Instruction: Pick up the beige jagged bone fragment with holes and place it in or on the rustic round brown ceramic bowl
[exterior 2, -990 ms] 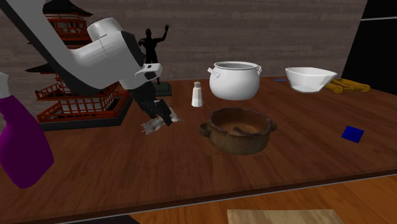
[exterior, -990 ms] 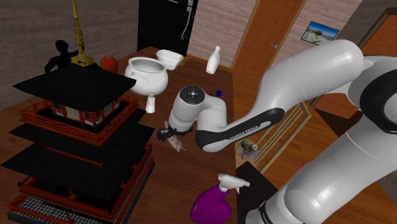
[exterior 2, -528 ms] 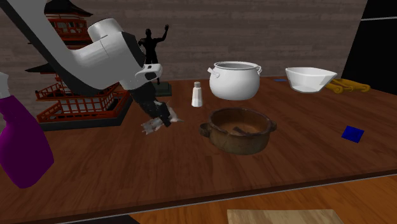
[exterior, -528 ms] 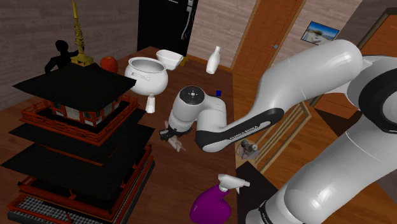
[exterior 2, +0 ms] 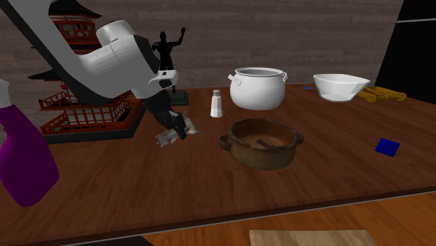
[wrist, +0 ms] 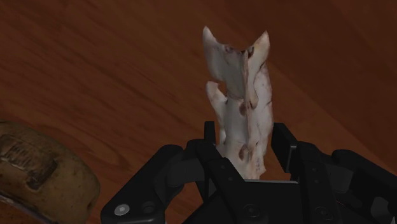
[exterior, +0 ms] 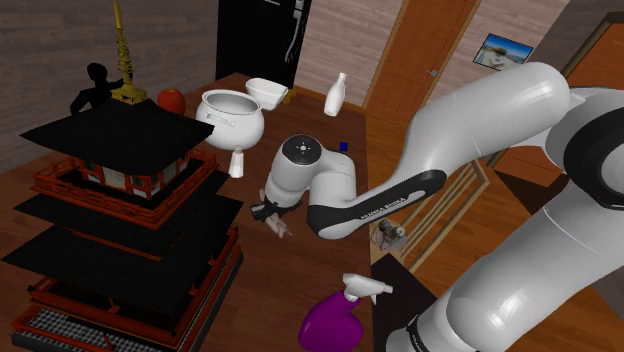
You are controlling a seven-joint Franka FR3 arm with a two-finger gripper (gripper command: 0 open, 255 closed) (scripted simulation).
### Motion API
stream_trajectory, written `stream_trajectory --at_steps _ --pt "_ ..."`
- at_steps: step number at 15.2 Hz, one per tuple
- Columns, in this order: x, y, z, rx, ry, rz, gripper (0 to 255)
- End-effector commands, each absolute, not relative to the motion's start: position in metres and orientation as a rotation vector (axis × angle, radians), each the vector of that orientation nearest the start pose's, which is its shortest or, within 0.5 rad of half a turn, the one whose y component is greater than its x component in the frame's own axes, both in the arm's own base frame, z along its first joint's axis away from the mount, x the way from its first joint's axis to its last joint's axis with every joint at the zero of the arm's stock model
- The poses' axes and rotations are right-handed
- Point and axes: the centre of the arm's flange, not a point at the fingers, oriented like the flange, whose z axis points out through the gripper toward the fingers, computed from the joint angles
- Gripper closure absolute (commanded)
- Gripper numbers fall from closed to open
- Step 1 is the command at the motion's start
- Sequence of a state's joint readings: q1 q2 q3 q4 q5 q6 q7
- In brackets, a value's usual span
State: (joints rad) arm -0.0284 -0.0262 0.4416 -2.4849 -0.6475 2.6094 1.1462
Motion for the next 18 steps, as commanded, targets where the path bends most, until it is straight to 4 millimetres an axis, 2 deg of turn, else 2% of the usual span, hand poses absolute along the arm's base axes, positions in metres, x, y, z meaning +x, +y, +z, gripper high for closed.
stream_trajectory --at_steps 1,18 --pt "0.435 0.204 0.309 -3.241 0.313 -0.598 255" --pt "0.435 0.204 0.398 -3.241 0.313 -0.598 255"
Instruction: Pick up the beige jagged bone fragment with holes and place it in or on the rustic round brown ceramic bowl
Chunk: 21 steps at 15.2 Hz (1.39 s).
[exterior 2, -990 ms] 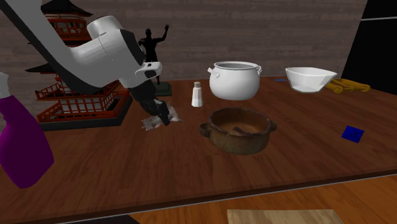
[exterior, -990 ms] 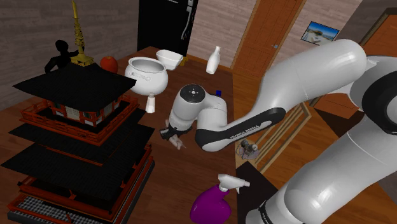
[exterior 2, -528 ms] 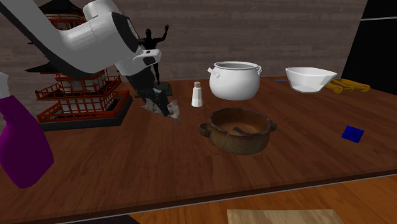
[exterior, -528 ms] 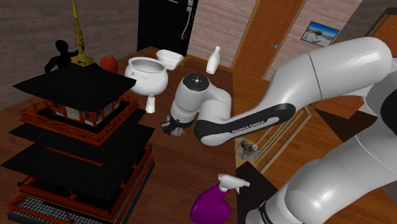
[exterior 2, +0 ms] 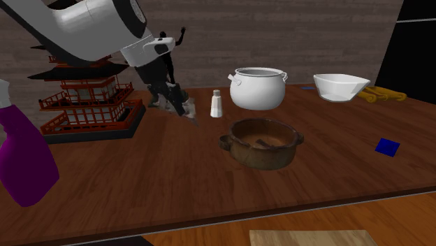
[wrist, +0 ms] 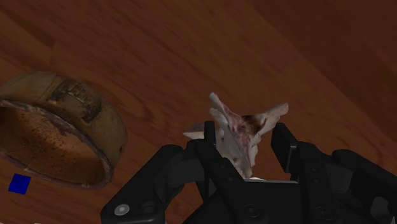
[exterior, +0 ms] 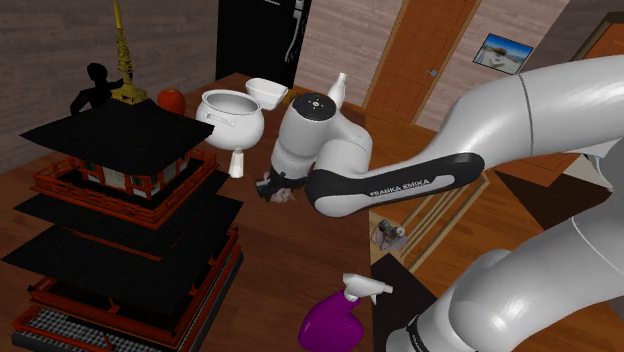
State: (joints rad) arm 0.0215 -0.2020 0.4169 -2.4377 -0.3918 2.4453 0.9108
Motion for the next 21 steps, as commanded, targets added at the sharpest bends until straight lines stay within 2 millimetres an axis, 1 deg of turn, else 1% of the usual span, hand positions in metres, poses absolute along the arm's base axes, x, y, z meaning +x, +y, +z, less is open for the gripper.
stream_trajectory --at_steps 1,11,12,21 --pt "0.435 0.204 0.404 -3.241 0.313 -0.598 255" --pt "0.435 0.204 0.456 -3.241 0.313 -0.598 255" --pt "0.435 0.204 0.459 -3.241 0.313 -0.598 255" --pt "0.460 0.088 0.458 -3.241 0.313 -0.598 255"
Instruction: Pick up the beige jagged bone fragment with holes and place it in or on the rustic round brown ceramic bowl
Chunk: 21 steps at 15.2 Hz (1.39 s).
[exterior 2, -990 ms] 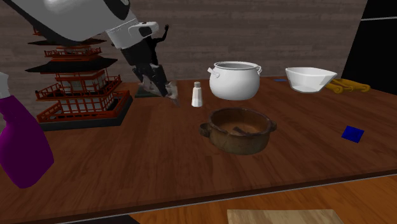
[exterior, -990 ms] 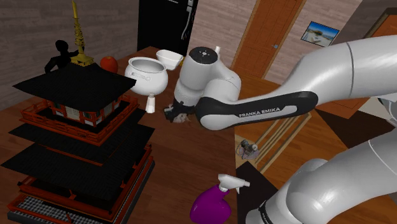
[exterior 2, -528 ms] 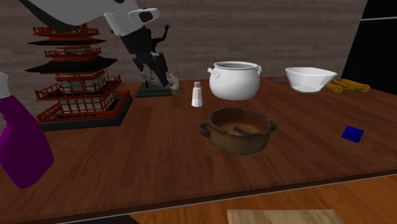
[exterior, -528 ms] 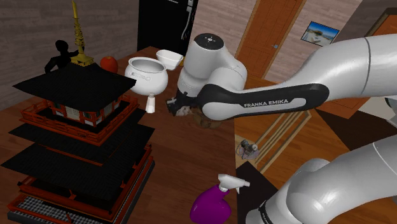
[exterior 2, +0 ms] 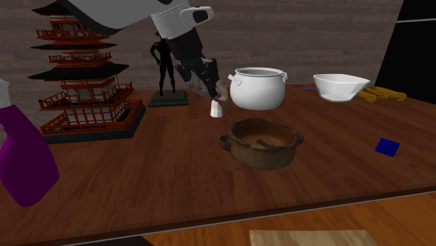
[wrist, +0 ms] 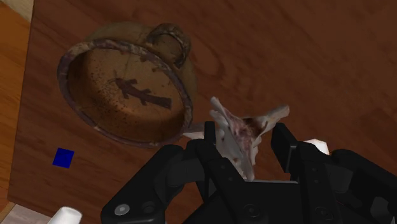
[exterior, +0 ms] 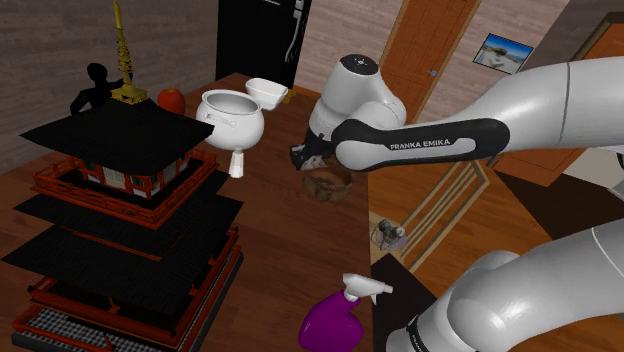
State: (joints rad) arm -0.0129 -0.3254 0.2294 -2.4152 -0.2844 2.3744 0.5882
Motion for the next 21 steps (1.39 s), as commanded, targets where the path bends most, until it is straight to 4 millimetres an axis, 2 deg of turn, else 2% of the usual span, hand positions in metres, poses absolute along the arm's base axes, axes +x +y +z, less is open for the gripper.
stream_trajectory --at_steps 1,11,12,21 --pt "0.463 0.075 0.458 -3.241 0.313 -0.598 255" --pt "0.491 -0.054 0.457 -3.241 0.313 -0.598 255" --pt "0.492 -0.060 0.457 -3.241 0.313 -0.598 255" --pt "0.492 -0.060 0.409 -3.241 0.313 -0.598 255"
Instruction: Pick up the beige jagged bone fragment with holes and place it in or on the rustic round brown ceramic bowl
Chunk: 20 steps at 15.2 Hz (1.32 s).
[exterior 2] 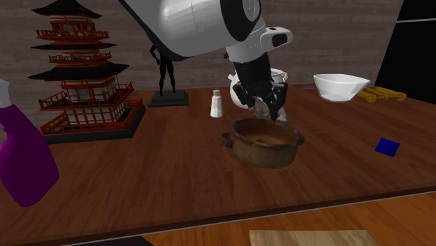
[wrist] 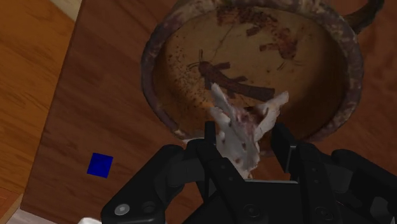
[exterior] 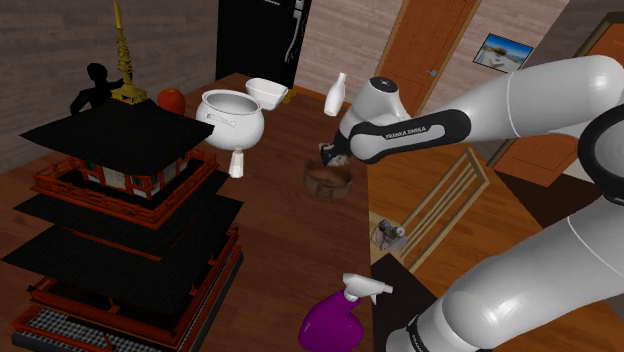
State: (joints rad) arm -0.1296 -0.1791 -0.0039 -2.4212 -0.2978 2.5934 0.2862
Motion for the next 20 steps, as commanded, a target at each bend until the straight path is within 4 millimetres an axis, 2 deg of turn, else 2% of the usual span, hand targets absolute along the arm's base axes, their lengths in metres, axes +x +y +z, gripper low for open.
stream_trajectory --at_steps 1,3,11,12,17,20 --pt "0.492 -0.060 0.404 -3.241 0.313 -0.598 255" --pt "0.492 -0.060 0.389 -3.241 0.313 -0.598 255" --pt "0.492 -0.060 0.389 -3.241 0.313 -0.598 255" --pt "0.492 -0.060 0.389 -3.241 0.313 -0.598 0" --pt "0.492 -0.060 0.389 -3.241 0.313 -0.598 0" --pt "0.479 -0.052 0.426 -3.241 0.313 -0.598 0"
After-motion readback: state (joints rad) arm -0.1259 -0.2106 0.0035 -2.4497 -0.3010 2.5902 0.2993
